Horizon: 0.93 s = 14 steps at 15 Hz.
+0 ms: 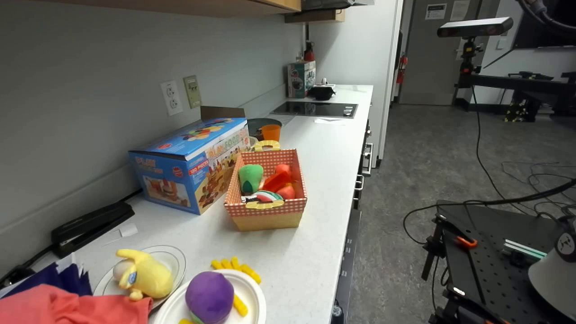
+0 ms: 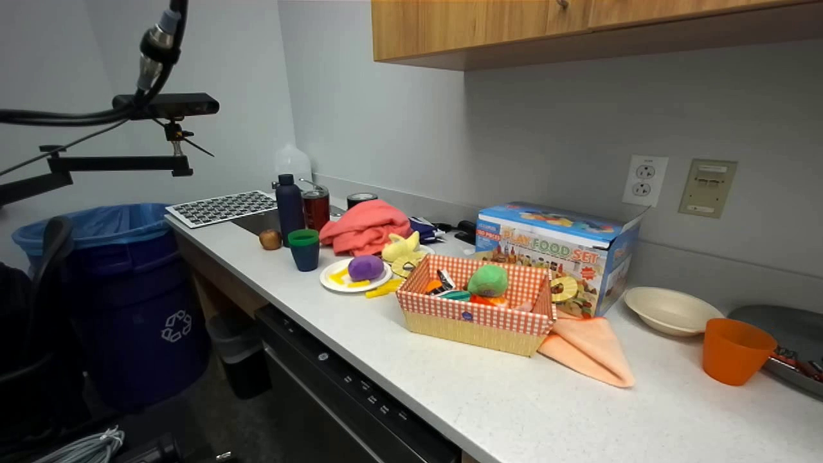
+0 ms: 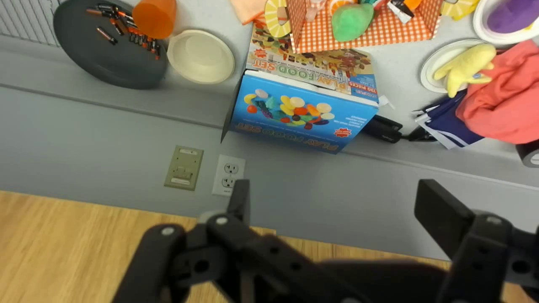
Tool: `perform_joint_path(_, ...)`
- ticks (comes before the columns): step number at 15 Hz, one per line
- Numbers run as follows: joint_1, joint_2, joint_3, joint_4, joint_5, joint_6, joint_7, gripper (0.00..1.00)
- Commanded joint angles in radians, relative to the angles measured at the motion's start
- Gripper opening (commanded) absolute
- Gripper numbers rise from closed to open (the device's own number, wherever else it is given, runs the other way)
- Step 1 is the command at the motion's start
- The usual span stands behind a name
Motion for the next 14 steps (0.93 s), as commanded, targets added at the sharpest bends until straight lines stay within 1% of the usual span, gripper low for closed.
perform_joint_path(1, -0.018, -0.024, 0.021, 0.021, 0.015, -0.023, -0.026, 1.0)
perform_joint_path(6, -0.02, -0.085, 0.033, -0.004, 0.004, -0.008, -0.027, 1.0)
perform_joint_path(8, -0.021, -0.103, 0.031, -0.005, 0.001, -0.024, -0.019, 1.0)
perform_joint_path(9, -0.017, -0.069, 0.028, 0.012, 0.008, -0.009, -0.006, 1.0)
perform_joint_path(14, -0.016, -0.087, 0.027, 0.005, 0.007, -0.012, -0.006, 1.0)
